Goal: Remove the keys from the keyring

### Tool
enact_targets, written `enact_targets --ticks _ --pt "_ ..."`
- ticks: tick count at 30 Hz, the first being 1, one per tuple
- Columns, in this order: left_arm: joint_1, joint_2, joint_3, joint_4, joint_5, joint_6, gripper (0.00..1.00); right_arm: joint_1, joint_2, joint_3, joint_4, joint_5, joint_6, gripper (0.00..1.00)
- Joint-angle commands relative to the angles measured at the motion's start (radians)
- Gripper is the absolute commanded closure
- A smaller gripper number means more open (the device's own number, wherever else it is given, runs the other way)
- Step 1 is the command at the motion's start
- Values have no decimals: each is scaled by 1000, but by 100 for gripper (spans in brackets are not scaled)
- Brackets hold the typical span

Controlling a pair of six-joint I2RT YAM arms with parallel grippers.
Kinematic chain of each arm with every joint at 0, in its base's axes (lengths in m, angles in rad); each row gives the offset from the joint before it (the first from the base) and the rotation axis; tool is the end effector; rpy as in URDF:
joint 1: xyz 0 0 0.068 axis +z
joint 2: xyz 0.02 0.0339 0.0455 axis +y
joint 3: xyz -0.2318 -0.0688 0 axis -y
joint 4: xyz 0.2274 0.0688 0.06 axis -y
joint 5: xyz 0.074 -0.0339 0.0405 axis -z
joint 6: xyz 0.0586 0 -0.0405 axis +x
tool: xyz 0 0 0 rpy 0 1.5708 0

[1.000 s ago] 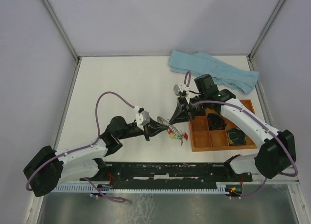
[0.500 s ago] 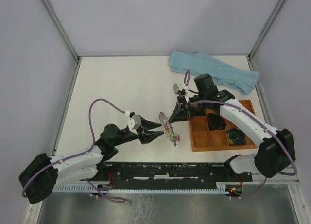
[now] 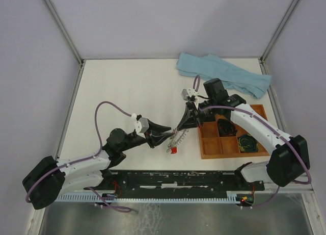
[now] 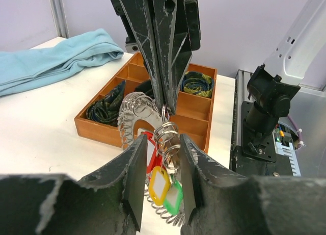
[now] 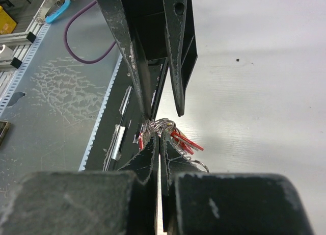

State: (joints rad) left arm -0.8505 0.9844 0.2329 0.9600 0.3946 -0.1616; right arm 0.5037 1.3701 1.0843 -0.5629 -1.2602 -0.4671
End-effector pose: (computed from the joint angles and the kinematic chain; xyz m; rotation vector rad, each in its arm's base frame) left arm 0.1309 -0.1833 0.2217 0.8135 1.2249 -1.1034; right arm 0.2092 0.1790 0.2651 -1.4427 1.5359 1.4953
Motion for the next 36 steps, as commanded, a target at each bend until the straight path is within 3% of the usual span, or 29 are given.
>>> enact_targets --ticks 1,8,13,23,36 --pt "-4 -2 58 59 -16 -4 64 2 -12 38 -3 -64 -31 99" --pt "4 -70 51 19 -75 50 65 3 -10 42 -20 -66 -46 99" --pt "6 -57 87 -58 -98 98 74 5 -9 43 -22 -66 -49 99" --pt "5 79 124 -10 29 89 75 6 -9 44 -25 -67 -51 99" --pt "5 97 106 37 119 57 73 7 -5 46 -26 -63 -53 99"
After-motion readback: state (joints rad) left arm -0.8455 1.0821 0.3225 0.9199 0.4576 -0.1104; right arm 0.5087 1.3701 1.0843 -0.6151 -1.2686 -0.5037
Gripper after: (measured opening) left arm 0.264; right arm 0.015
